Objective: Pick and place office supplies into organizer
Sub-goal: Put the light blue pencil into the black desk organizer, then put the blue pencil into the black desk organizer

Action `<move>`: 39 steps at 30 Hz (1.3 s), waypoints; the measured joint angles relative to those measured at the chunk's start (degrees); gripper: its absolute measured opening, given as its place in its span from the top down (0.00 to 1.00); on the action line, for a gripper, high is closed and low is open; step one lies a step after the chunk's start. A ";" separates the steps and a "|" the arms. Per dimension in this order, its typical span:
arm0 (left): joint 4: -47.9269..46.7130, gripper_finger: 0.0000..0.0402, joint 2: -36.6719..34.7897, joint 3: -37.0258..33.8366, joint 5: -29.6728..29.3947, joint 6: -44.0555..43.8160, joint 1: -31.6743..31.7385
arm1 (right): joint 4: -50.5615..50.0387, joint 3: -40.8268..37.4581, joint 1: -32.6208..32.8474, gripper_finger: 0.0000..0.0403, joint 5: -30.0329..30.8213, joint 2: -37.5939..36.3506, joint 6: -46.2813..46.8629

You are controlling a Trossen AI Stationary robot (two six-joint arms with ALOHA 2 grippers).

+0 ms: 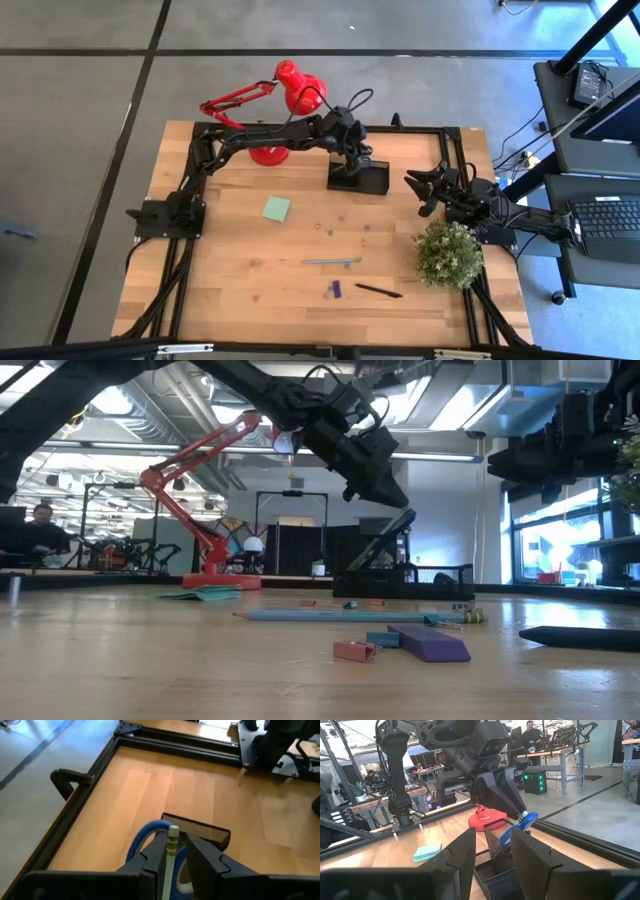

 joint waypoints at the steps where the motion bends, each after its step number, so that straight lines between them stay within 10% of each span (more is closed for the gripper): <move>1: -0.52 0.82 -0.20 0.00 0.00 0.00 -0.02 | -0.01 0.00 0.01 0.69 0.00 -0.02 -0.01; 24: -18.99 0.81 -11.67 0.07 1.36 6.62 -15.98 | -0.02 0.00 0.00 0.69 0.00 -0.01 0.14; 31: -19.59 0.81 -10.74 0.04 -12.75 4.07 -25.48 | -0.02 0.02 0.02 0.69 -0.02 -0.02 2.12; 39: -17.11 0.81 -6.75 0.07 -12.90 -3.41 -29.35 | -0.02 0.00 0.02 0.69 -0.02 0.07 3.26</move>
